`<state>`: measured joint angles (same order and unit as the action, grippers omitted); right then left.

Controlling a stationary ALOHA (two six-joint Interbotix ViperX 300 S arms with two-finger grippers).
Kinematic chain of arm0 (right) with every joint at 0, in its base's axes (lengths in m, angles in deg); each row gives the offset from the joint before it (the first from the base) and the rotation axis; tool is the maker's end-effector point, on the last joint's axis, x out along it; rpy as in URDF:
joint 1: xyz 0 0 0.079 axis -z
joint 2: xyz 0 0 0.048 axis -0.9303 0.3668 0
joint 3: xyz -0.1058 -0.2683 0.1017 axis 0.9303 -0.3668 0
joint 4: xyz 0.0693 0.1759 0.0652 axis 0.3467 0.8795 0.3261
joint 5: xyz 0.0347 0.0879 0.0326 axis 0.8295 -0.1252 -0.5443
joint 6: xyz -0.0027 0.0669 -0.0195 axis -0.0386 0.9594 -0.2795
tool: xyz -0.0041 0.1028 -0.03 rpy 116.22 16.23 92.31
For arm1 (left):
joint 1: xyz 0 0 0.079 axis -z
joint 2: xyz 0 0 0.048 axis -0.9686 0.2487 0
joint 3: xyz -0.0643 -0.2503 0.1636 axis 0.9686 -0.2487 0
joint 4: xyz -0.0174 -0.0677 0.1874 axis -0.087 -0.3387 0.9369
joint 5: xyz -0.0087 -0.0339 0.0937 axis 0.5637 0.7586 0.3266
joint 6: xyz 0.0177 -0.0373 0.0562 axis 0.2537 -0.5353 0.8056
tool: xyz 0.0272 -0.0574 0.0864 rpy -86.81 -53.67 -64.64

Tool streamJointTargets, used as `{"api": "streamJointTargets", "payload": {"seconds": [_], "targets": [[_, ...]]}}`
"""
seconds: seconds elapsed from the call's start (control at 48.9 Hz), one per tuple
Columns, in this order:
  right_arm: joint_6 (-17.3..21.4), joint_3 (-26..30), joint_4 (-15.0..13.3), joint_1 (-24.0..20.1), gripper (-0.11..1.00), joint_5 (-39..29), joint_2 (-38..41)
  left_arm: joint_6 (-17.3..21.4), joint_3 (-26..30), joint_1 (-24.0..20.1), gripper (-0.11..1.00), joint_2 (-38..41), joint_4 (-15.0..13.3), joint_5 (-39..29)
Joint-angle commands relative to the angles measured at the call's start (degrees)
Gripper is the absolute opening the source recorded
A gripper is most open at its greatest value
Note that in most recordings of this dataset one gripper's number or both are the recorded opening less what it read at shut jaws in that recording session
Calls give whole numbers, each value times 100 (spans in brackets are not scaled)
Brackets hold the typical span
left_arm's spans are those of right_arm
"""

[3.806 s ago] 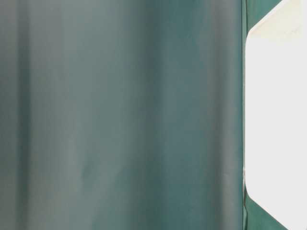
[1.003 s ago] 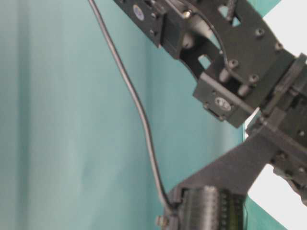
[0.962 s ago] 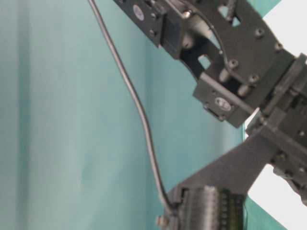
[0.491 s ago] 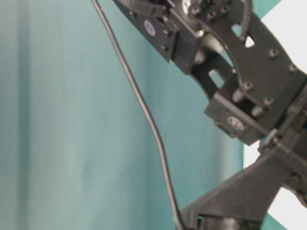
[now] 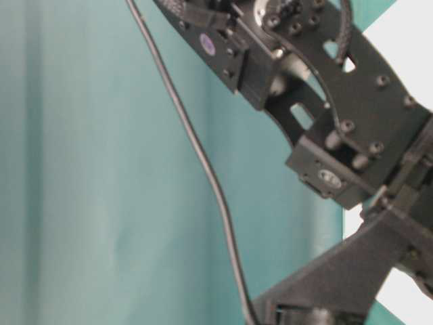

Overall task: Put the tape into the white case with the right arm.
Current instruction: 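Close the right gripper on the yellow tape and lift it, then carry the yellow tape over the tray's upper-left corner and lower it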

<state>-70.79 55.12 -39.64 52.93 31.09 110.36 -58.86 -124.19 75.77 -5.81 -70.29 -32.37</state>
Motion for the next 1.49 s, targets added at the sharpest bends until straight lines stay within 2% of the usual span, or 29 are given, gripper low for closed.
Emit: {"api": "streamJointTargets", "payload": {"seconds": [0.0, 0.348, 0.532, 0.839, 0.962, 1.125, 1.228, 1.473], "targets": [[9, 105, -9, 18, 2, -9, -237, 0, 70, 18, 0, 44, -9, 53], [9, 105, -9, 9, 1, -211, -976, 0, 70, 9, 0, 44, -9, 53], [9, 97, -9, 18, 1, -237, -1081, 0, 70, 9, 0, 44, -9, 53], [9, 88, -35, 492, 1, -642, -1204, 0, 70, 9, 0, 44, -9, 53], [-9, 88, -211, 765, 1, -861, -1327, 0, 70, 18, 0, 44, -9, 53], [-9, 88, -703, 1134, 1, -1002, -1433, 0, 70, 18, 0, 44, -9, 53], [0, 79, -896, 1441, 1, -1020, -1424, 0, 70, 18, 0, 44, -9, 53], [-18, 70, -984, 2153, 1, -967, -1301, 0, 70, 18, 0, 44, -9, 53]]}}
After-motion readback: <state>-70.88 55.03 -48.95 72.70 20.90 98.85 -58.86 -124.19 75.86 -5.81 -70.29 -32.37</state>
